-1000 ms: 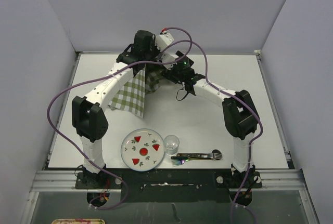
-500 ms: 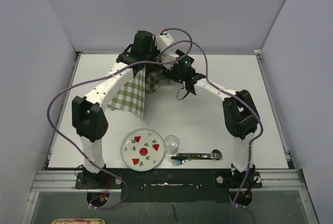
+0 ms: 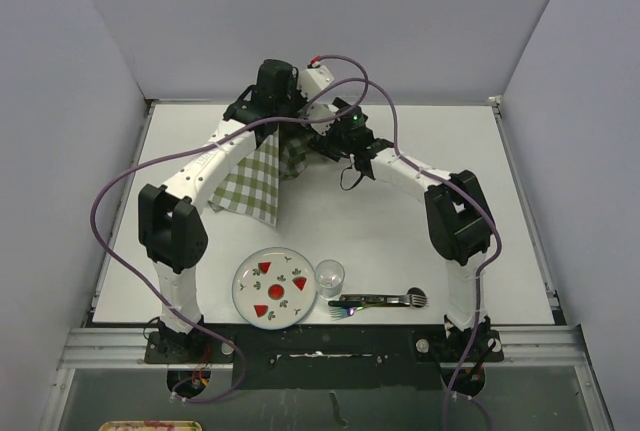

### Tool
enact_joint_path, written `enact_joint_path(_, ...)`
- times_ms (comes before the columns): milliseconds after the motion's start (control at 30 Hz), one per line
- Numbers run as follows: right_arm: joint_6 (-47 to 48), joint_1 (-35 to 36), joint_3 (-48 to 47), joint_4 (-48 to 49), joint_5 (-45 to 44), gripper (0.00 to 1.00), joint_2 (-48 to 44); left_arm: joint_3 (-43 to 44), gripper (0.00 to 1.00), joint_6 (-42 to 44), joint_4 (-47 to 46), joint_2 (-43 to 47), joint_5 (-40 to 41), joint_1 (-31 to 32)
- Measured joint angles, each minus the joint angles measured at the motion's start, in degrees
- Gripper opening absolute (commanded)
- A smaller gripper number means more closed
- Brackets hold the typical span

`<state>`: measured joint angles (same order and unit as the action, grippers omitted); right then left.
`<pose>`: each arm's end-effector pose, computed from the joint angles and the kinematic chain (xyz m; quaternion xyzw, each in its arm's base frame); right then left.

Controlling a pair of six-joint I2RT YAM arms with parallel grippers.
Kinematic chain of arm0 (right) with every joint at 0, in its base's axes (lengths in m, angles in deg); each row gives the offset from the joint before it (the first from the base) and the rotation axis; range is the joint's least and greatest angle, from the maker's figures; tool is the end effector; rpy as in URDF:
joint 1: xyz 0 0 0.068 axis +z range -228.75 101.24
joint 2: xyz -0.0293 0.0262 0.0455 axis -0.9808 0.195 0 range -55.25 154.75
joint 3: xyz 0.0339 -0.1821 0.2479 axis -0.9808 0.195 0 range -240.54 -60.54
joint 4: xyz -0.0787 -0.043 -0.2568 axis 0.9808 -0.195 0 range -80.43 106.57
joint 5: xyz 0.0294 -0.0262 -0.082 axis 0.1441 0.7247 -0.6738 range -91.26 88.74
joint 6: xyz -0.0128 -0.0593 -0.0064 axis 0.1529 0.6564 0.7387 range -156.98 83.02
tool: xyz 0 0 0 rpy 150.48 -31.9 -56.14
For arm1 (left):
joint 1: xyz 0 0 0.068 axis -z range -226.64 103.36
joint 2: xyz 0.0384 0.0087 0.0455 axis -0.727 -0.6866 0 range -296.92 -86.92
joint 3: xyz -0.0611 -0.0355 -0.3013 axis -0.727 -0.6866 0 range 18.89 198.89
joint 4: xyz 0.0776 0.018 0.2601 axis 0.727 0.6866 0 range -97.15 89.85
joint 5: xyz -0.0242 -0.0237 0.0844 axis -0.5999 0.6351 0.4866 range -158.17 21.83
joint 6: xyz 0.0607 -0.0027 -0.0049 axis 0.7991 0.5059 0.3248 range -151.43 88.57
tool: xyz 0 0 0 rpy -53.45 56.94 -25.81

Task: Set the dinner table for one person
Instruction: Flatten out the napkin at the center of the board.

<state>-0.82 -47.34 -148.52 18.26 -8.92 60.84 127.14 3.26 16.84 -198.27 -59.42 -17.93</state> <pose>0.4416 0.2625 0.2635 -0.4424 0.7244 -0.0785 0.5228 0.4374 -0.2317 0.3864 0.4131 0.7446 0.0922 0.5162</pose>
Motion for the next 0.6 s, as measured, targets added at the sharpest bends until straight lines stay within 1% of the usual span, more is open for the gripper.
enact_joint_path(233, -1.5, -0.3, -3.8, 0.3, 0.8, 0.86, 4.8, 0.0, 0.0, 0.0, 0.2, 0.0, 0.0, -0.4)
enact_joint_path(400, -2.1, -0.6, -5.7, 0.4, 1.1, 0.81, 7.4, -0.6, 0.0, -0.1, 0.0, 0.0, 0.0, -1.0)
enact_joint_path(500, -2.1, -0.8, -6.3, 0.2, 1.0, 0.73, 8.1, -1.2, 0.0, -0.7, 0.0, 0.1, 0.0, -1.2)
enact_joint_path(600, -2.2, -1.3, -7.3, 0.2, 1.0, 0.59, 8.9, -1.6, 0.0, -1.1, -0.1, 0.2, 0.0, -1.2)
